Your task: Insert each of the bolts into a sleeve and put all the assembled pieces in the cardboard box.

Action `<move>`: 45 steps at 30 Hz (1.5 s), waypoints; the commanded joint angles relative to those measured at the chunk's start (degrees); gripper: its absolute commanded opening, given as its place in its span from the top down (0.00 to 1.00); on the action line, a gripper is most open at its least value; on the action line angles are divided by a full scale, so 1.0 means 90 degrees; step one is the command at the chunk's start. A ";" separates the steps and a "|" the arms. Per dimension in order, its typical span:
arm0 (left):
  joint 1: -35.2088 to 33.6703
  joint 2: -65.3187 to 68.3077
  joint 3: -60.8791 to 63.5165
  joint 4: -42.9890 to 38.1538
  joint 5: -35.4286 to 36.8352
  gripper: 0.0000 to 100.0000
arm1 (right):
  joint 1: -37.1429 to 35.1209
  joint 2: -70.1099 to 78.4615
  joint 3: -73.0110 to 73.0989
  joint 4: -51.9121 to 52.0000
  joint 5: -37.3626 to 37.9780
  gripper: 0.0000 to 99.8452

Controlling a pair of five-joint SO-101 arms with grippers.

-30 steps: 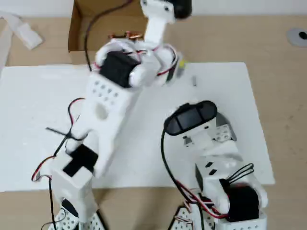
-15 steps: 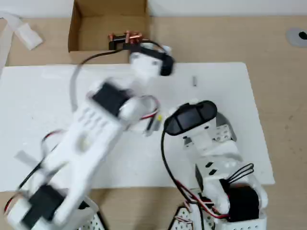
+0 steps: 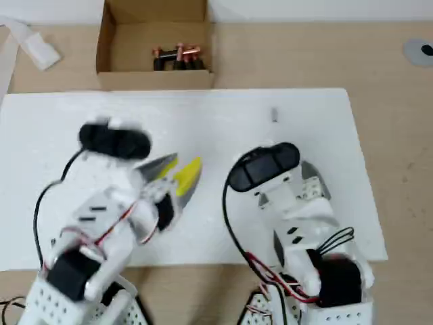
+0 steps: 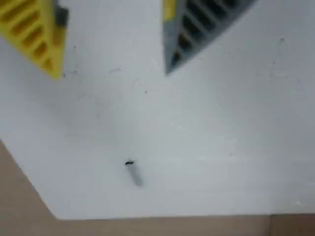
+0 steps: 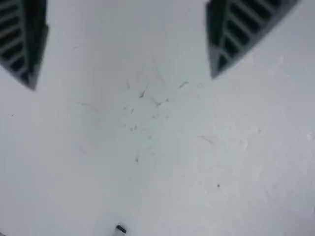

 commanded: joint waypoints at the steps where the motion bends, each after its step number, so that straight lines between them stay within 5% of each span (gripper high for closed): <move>1: -0.0078 -0.0757 0.0303 -0.0020 -0.0107 0.86 | 0.0083 0.0054 0.0015 -0.0234 0.0029 0.74; 8: -0.0059 -0.1529 0.0772 0.0391 -0.0332 0.86 | 0.0054 0.0044 0.0689 -0.0928 -0.0010 0.74; 16: -0.0186 -0.2183 0.2452 0.0410 -0.2295 1.00 | -0.0269 -0.0005 0.1138 -0.1241 -0.0918 0.74; 23: -0.1026 -0.2183 0.2901 0.0410 -0.1748 0.99 | -0.0552 -0.0005 0.1714 -0.1289 -0.0908 0.74; 29: -0.2432 -0.2183 0.3575 0.0703 -0.1768 0.99 | -0.0366 -0.0005 0.2320 -0.1553 -0.0908 0.89; 45: -0.3966 -0.2173 0.3751 0.1123 -0.1778 0.99 | -0.0366 -0.0005 0.3814 -0.2139 -0.0674 0.99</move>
